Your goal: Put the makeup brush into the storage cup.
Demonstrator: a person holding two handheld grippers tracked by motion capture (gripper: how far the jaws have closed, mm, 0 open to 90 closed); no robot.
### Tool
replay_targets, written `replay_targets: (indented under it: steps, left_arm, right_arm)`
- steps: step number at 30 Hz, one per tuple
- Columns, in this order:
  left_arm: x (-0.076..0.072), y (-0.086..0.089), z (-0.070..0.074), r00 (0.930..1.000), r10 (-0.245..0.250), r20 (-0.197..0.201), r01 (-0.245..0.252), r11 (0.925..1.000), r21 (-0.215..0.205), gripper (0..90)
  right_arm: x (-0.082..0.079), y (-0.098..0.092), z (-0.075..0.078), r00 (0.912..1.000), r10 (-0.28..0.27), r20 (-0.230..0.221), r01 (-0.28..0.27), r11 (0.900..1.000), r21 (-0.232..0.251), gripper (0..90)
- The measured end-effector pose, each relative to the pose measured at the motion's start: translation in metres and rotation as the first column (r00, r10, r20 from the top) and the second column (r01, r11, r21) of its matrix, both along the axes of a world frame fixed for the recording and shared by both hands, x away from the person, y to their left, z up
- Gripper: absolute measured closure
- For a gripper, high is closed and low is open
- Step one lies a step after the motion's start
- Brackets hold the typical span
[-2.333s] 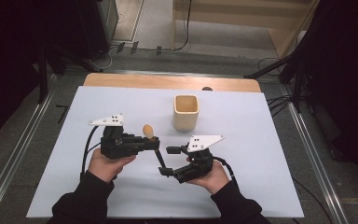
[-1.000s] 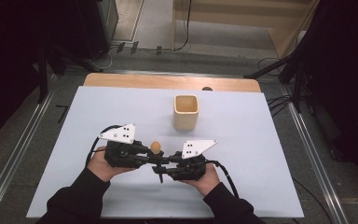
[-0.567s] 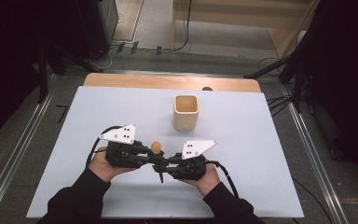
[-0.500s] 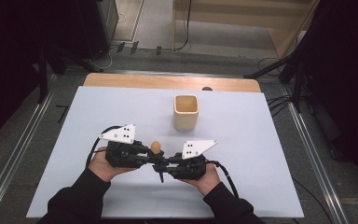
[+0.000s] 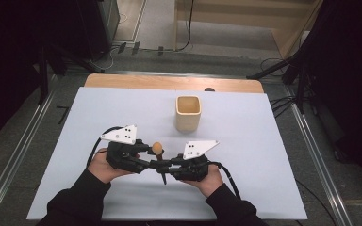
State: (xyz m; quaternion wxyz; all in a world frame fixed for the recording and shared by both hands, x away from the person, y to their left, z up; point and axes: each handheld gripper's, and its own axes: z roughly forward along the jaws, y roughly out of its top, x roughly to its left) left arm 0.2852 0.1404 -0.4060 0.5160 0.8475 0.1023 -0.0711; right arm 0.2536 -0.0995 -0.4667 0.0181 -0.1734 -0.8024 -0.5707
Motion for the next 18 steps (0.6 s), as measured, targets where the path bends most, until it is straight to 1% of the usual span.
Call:
replay_targets:
  steps: [3, 7, 9, 13, 15, 18]
  left_arm:
    - [0.0023, 0.0018, 0.0003, 0.9999, 0.016, -0.004, -0.016, 0.9998, -0.012, 45.2]
    - [0.0036, 0.0035, 0.0005, 0.9998, 0.016, -0.015, -0.016, 0.9996, -0.025, 37.2]
    - [0.0035, 0.0039, 0.0005, 0.9998, 0.021, -0.008, -0.021, 0.9995, -0.026, 34.3]
    - [0.0036, 0.0055, 0.0006, 0.9997, 0.022, -0.006, -0.022, 0.9993, -0.03, 34.2]
    - [0.0035, 0.0069, 0.0008, 0.9998, 0.019, -0.005, -0.019, 0.9993, -0.032, 34.1]
    - [0.0035, 0.0096, 0.0, 0.9997, 0.025, -0.005, -0.025, 0.9988, -0.041, 32.2]
  right_arm:
    - [0.0015, -0.0004, -0.0011, 0.9999, -0.008, -0.008, 0.008, 1.0, -0.009, 79.0]
    - [0.002, -0.001, -0.001, 0.9999, -0.015, -0.005, 0.015, 1.0, -0.01, 79.0]
    - [0.0024, -0.0013, -0.001, 0.9999, -0.017, -0.001, 0.017, 1.0, -0.011, 79.0]
    - [0.0026, -0.0035, -0.0001, 0.9996, -0.029, 0.0, 0.029, 0.999, -0.014, 78.9]
    - [0.0032, -0.0049, 0.0008, 0.9992, -0.037, 0.013, 0.037, 0.999, -0.013, 79.0]
    - [0.0041, -0.0076, 0.002, 0.9986, -0.051, 0.017, 0.051, 0.999, -0.014, 79.0]
